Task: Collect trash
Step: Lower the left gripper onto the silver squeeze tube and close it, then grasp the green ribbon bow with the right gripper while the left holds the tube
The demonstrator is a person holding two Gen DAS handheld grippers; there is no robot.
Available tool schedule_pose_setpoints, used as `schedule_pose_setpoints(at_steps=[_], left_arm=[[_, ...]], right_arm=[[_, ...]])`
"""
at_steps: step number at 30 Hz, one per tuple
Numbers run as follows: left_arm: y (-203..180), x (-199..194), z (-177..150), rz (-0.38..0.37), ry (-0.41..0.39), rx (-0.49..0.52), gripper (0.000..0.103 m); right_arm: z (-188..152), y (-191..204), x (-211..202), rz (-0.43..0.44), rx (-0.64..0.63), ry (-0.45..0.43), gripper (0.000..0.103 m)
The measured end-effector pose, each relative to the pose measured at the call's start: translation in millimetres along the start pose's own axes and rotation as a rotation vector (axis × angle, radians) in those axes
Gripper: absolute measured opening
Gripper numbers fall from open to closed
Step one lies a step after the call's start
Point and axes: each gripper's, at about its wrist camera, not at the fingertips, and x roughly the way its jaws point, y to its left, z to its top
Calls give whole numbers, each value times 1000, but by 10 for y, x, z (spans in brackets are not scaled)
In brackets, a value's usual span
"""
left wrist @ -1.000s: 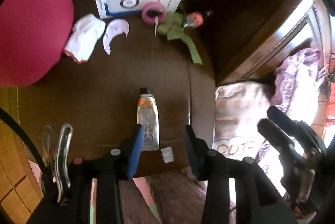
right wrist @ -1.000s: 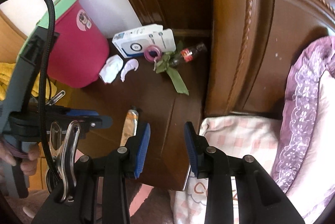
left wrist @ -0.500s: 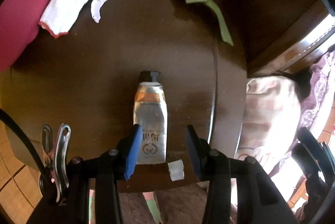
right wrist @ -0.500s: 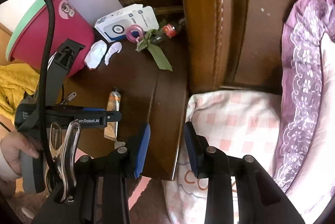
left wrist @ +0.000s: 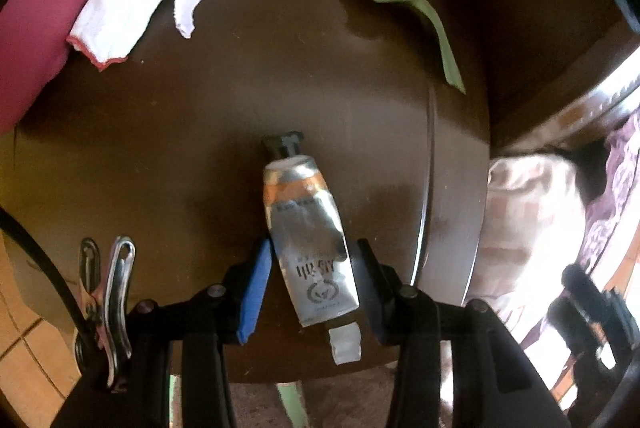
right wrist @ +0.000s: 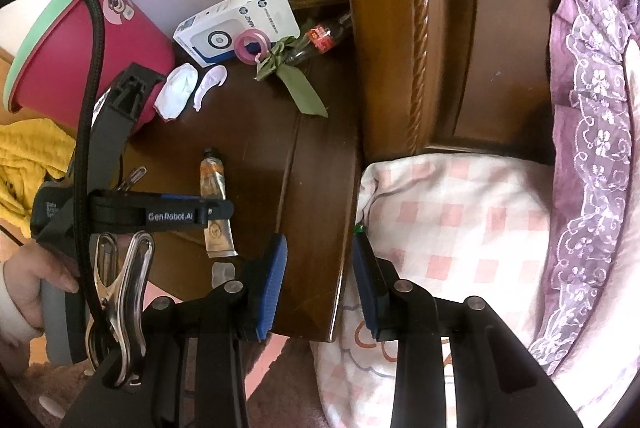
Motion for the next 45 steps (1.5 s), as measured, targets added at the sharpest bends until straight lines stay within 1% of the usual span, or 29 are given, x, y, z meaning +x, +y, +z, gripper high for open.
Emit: schedule_pose_setpoints(at_steps=[7,9,12,14,16,17,19,20,24,28,30,31,34,37,38,40,42,45], left_arm=[[95,-9,-9,-45,-21,-2,35],[179,-89,13,-53,-32,-9,19],[262,-157,60,-58,-37,7,15],[310,-160,69,-36,-40,11,15],[371,-171,100,-57,-31,-9,15],[394,-162,106,-79,-20,-26,17],[391,-149,121,-97,2,-27,20],[378,-143,124,-101,3,-27,25],[320,-132,165,-92,-14,-23,34],[262,-99,241,-87,-13,-35,40],[235,-89,320,-77,-38,-24,43],[204,-79,390,-69,-38,-15,43],[91,-69,438,-19,-47,12,43],[58,-64,475,16,-56,-15,43],[45,-57,481,18,-58,-23,42],[30,-65,447,29,-74,-20,37],[-49,-54,424,22,-77,-11,36],[24,-69,427,6,-68,-33,36]], right_arm=[[-34,71,69,2,-8,15,35],[-36,80,82,1,-11,18,35],[-23,103,101,0,-13,17,35],[-15,118,121,-2,-17,17,35],[-6,142,144,-6,-19,19,35],[-5,151,149,-5,-20,20,35],[-14,170,147,-3,-28,22,35],[-21,188,155,-5,-35,25,35],[-34,207,184,-3,-37,34,35],[-55,212,192,-4,-40,35,35],[-66,207,189,-4,-35,37,35],[-72,200,190,-4,-32,38,35],[-80,185,202,-5,-26,41,35],[-77,161,200,-4,-18,41,35],[-78,157,200,-5,-16,39,35],[-77,147,198,-5,-14,36,35],[-85,137,193,-5,-12,36,35],[-98,126,200,-4,-6,37,35]])
